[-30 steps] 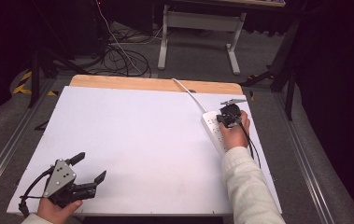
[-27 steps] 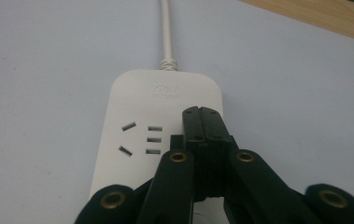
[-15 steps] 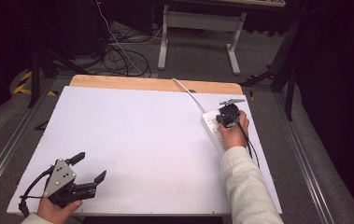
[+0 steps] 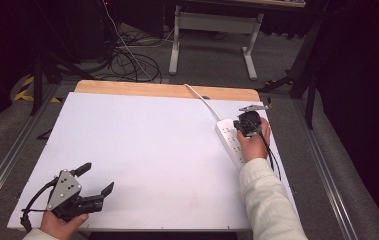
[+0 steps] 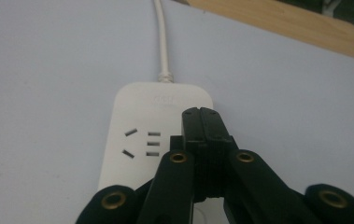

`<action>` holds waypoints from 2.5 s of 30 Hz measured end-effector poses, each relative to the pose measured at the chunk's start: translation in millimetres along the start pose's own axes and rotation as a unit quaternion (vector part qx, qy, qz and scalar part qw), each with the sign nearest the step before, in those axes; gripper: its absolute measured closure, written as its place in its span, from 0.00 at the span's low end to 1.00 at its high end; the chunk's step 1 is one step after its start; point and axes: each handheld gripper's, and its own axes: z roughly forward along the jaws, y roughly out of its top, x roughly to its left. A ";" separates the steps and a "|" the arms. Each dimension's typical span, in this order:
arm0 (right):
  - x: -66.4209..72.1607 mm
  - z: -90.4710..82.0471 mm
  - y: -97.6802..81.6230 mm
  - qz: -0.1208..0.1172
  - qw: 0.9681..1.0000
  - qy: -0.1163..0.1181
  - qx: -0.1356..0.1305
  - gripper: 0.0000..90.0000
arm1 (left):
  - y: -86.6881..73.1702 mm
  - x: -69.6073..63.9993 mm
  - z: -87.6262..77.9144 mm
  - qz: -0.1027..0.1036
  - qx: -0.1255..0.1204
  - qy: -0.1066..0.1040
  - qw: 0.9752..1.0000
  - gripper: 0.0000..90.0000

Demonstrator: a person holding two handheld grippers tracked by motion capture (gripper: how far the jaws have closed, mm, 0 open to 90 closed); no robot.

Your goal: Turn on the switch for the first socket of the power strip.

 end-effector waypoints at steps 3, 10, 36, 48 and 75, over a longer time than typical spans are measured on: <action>1.9 -8.7 3.4 -0.006 1.000 0.004 -0.008 1.00 | 0.1 -0.5 0.0 -0.001 -0.001 -0.001 1.000 0.15; 4.5 -23.9 6.6 -0.009 1.000 0.013 -0.025 1.00 | 0.2 -0.4 -0.4 -0.002 -0.002 0.000 1.000 0.15; 19.3 -79.5 10.6 -0.029 0.992 0.076 -0.099 0.84 | 0.1 -0.8 0.2 -0.004 -0.002 0.003 1.000 0.15; 44.6 -121.3 -5.4 -0.076 0.975 0.147 -0.147 0.65 | 0.5 -0.5 -0.3 -0.004 -0.002 0.002 1.000 0.15; 66.9 -149.4 -61.0 -0.089 0.954 0.235 -0.165 0.34 | 3.1 0.4 -6.3 -0.015 -0.013 0.005 1.000 0.15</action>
